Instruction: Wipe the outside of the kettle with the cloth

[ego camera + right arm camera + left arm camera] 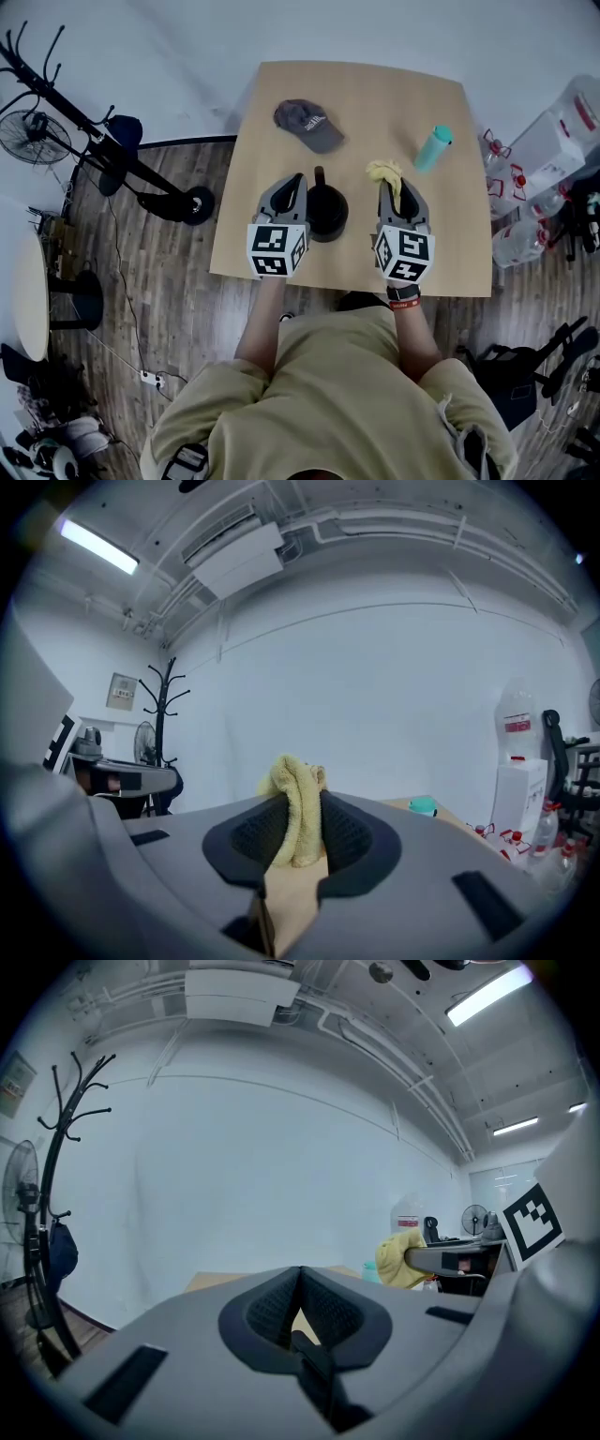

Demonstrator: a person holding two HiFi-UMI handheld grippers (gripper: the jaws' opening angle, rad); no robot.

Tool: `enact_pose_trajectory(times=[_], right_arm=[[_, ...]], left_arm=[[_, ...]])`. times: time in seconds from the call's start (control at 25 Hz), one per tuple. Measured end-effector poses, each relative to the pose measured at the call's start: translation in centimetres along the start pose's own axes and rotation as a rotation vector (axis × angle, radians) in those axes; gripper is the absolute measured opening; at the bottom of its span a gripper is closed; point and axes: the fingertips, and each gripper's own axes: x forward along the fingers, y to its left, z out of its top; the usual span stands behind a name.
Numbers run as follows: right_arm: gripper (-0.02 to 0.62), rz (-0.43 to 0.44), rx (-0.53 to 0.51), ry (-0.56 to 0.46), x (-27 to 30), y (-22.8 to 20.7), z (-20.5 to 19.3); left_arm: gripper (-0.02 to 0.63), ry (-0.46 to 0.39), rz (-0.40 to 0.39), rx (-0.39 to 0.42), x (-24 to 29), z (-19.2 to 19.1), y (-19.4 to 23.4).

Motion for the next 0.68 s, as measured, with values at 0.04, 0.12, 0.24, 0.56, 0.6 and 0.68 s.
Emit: enact_pose_trajectory(times=[0.04, 0.12, 0.24, 0.56, 0.6, 0.68], right_arm=[[0.109, 0.004, 0.002, 0.0, -0.1, 0.0, 0.1], [0.109, 0.015, 0.006, 0.001, -0.4, 0.1, 0.3], [0.109, 0.035, 0.006, 0.012, -0.9, -0.2, 0.1], [0.109, 0.106, -0.009, 0.084, -1.5, -3.7, -1.7], [0.109, 0.125, -0.04, 0.093, -1.2, -4.4, -1.6], [0.109, 0.168, -0.118, 0.104, -0.4, -5.7, -1.1]], left_arm=[[0.023, 0.0, -0.003, 0.003, 0.0, 0.1, -0.2], [0.023, -0.004, -0.008, 0.005, 0.1, 0.4, -0.5], [0.023, -0.012, -0.011, 0.002, 0.2, 0.7, -0.9], [0.023, 0.01, 0.0, 0.021, 1.4, -0.5, -2.6], [0.023, 0.007, 0.003, 0.024, 1.8, -0.6, -2.6], [0.023, -0.008, 0.013, 0.028, 2.8, -0.5, -2.5]])
